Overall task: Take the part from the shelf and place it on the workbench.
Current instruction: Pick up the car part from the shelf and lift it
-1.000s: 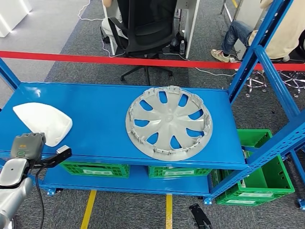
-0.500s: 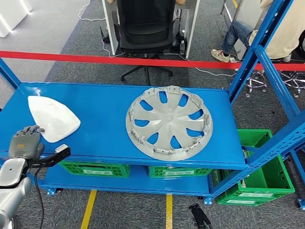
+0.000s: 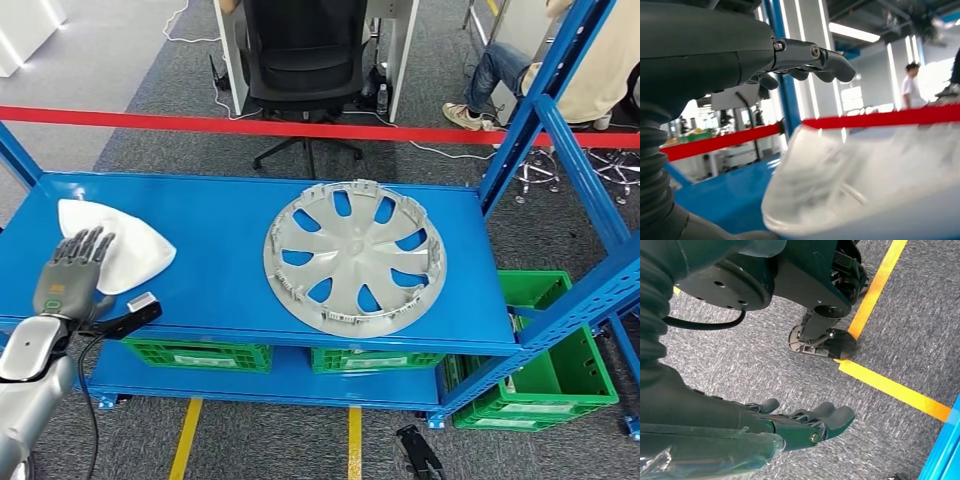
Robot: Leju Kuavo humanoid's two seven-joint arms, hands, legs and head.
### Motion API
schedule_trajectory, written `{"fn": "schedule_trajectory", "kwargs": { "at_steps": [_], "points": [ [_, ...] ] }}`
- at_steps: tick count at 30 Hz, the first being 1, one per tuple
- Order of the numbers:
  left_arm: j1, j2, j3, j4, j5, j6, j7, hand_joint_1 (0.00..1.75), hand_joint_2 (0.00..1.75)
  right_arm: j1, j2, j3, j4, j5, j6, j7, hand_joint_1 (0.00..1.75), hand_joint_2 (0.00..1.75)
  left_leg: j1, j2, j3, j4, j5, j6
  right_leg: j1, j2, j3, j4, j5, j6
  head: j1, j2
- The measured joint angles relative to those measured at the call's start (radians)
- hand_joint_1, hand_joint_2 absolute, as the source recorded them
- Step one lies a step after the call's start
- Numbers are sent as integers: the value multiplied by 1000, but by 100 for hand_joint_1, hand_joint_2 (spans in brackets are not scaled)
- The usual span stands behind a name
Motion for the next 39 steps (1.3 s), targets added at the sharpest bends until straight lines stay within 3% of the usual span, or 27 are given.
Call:
{"fn": "schedule_trajectory", "kwargs": {
  "at_steps": [11,39],
  "points": [
    [-37,-29,-10,-33,-25,-3,-1,0,175,-5,0,1,0,4,3,0,0,175,0,0,-1,0,0,0,0,0,-1,0,0,0,0,0],
    [7,7,-40,13,-26,-119,45,0,175,-10,0,2,0,-3,2,0,0,175,0,0,-2,0,0,0,0,0,-1,0,0,0,0,0]
  ]
}}
